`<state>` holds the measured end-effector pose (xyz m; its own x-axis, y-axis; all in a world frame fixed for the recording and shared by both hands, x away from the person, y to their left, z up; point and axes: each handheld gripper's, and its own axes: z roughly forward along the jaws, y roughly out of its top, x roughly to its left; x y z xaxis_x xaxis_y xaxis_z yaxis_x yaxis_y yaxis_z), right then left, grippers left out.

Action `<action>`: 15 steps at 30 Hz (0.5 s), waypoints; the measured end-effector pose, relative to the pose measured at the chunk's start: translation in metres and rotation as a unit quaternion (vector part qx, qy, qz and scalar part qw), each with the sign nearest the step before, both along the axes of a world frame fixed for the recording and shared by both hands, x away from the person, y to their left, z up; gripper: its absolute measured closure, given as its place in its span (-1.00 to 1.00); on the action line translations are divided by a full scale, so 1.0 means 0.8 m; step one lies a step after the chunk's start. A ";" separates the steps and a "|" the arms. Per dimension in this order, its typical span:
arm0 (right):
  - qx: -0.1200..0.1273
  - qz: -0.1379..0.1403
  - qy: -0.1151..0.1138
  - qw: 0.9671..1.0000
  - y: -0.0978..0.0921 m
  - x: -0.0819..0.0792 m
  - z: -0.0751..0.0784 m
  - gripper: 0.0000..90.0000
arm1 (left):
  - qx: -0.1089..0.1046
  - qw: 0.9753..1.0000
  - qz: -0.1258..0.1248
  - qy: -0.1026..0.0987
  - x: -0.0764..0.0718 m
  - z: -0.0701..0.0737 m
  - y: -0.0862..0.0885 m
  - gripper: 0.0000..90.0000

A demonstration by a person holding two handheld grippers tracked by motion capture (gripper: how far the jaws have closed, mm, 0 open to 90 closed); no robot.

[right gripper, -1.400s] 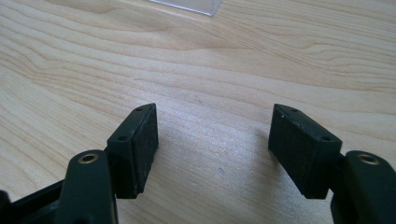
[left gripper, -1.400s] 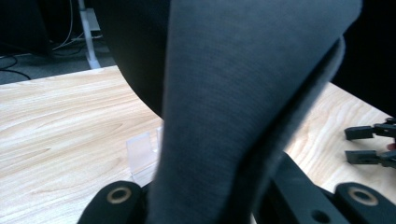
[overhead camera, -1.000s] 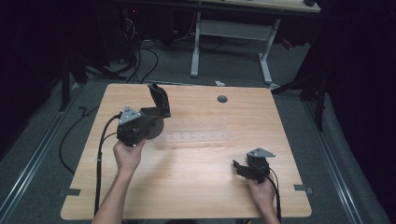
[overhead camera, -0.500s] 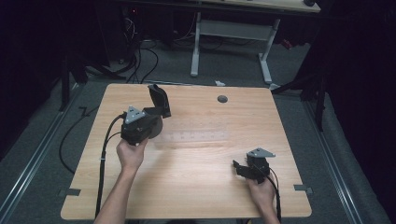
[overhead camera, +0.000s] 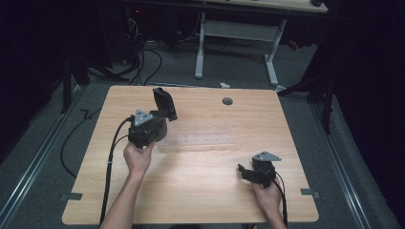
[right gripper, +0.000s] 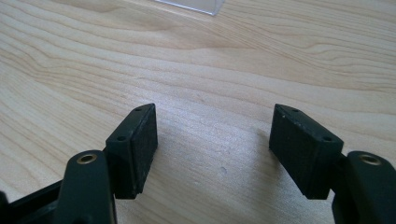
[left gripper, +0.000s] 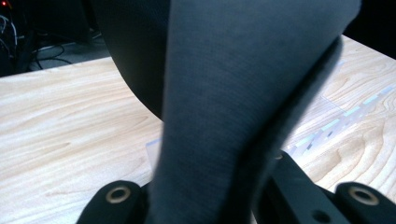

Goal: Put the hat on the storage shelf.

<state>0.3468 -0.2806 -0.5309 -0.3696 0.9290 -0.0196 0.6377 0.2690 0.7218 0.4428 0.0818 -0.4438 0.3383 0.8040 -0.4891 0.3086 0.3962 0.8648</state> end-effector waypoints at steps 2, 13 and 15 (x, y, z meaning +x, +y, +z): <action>0.000 0.000 0.000 1.000 0.000 0.000 0.000 -0.27 | 0.001 1.000 0.000 0.001 0.000 -0.003 -0.001 0.88; 0.001 0.000 0.000 1.000 0.001 0.000 0.000 -0.27 | 0.004 1.000 0.007 0.006 0.003 -0.021 -0.005 0.86; 0.001 0.001 0.000 1.000 0.001 0.000 0.000 -0.27 | -0.005 1.000 0.004 0.007 0.004 -0.024 -0.005 0.86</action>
